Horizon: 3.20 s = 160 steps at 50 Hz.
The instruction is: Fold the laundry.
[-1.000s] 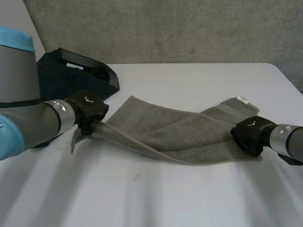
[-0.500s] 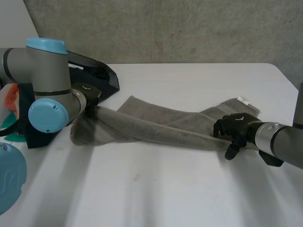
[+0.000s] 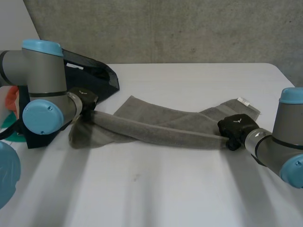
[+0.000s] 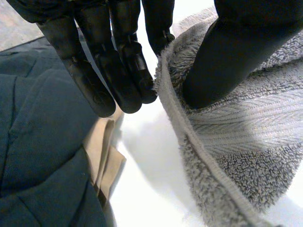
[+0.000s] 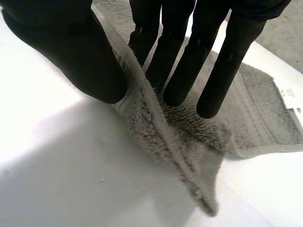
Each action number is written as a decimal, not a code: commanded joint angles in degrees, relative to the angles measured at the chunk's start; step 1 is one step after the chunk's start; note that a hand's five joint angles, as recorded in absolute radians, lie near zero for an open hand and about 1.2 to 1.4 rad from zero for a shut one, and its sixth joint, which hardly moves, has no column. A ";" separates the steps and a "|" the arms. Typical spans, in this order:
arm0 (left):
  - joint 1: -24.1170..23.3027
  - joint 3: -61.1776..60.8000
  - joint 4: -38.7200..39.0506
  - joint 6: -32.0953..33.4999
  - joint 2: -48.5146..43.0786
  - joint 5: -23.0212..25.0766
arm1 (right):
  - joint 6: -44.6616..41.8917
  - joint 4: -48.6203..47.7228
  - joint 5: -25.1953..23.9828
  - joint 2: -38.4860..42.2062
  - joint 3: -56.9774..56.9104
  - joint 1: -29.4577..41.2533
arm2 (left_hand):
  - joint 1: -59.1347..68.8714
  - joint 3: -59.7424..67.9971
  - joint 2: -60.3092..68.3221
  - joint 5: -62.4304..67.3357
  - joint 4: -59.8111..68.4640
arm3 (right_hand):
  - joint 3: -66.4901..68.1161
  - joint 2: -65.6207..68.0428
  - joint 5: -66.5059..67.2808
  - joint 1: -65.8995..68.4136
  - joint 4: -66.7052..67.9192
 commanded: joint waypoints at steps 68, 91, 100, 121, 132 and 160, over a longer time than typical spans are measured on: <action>2.40 -18.56 36.25 4.99 20.61 10.63 | 10.33 -15.22 2.96 -2.91 -25.70 -4.86 | 11.50 9.46 9.25 10.15 9.01 | 12.29 12.51 12.73 14.56 11.82; 5.47 -32.99 38.70 17.30 8.13 11.34 | -1.36 -11.96 -6.63 -2.21 -0.64 -9.52 | -15.90 -17.94 -18.14 -17.24 -18.39 | 12.29 12.51 12.73 14.56 11.82; 6.97 -33.87 39.94 17.48 8.13 8.79 | -1.89 -11.96 -6.27 -1.94 -0.90 -9.43 | -20.97 -23.01 -23.22 -22.32 -23.46 | 12.29 12.51 12.73 14.56 11.82; 9.78 -40.46 38.71 21.25 14.27 10.81 | -5.66 -7.05 -6.54 -2.82 -0.81 -9.60 | 14.34 12.29 12.09 12.99 11.85 | 12.29 12.51 12.73 14.56 11.82; 9.52 -52.13 19.33 32.13 27.09 12.04 | -30.84 22.26 -6.45 -10.63 2.08 -17.32 | 14.34 12.29 12.09 12.99 11.85 | 12.29 12.51 12.73 14.56 11.82; 3.28 -19.58 6.27 24.26 13.51 10.29 | -20.63 10.74 -5.66 1.29 -13.62 -13.57 | 14.34 12.29 12.09 12.99 11.85 | 12.29 12.51 12.73 14.56 11.82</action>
